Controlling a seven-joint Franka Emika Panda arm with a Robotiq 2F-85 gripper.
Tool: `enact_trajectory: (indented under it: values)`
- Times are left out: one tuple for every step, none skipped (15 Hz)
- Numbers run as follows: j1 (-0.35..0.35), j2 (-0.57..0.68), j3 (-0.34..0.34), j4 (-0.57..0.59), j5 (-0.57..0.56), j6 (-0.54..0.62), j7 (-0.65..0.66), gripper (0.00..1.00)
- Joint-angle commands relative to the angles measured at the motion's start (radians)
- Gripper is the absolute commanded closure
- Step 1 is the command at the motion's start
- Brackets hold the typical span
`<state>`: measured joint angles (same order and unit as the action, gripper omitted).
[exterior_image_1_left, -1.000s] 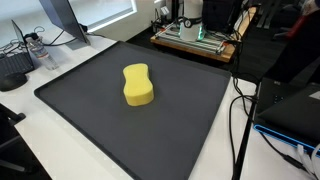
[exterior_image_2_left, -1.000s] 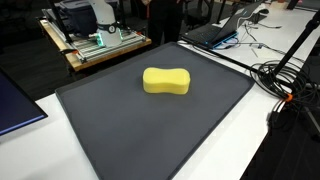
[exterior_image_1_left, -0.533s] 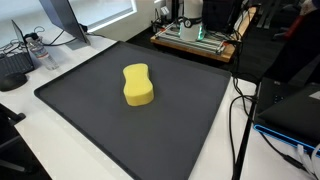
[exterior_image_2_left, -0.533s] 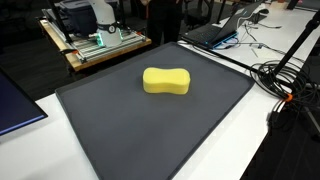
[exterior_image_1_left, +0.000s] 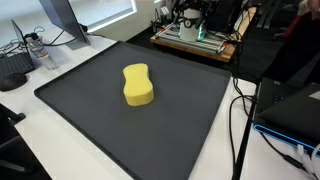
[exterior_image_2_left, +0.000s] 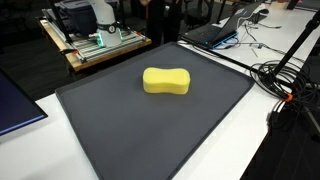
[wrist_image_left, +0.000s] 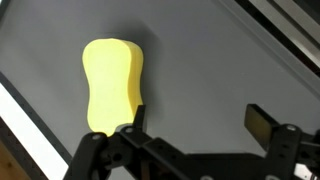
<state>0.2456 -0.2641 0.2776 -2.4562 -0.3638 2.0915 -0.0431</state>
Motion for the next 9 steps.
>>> enact_trajectory:
  values:
    - [-0.014, 0.168, 0.037, 0.099, -0.089, -0.008, 0.109, 0.00]
    - [-0.009, 0.211, 0.039, 0.131, -0.107, -0.011, 0.132, 0.00]
    - [-0.005, 0.258, 0.038, 0.172, -0.114, -0.018, 0.148, 0.00]
    - [0.000, 0.298, 0.035, 0.212, -0.120, -0.032, 0.164, 0.00]
    - [0.005, 0.339, 0.029, 0.259, -0.114, -0.050, 0.176, 0.00]
    - [0.011, 0.381, 0.023, 0.309, -0.104, -0.070, 0.184, 0.00]
    - [0.016, 0.421, 0.017, 0.361, -0.100, -0.097, 0.200, 0.00]
    - [0.023, 0.463, 0.009, 0.415, -0.106, -0.130, 0.227, 0.00]
    - [0.030, 0.501, 0.000, 0.465, -0.094, -0.162, 0.239, 0.00]
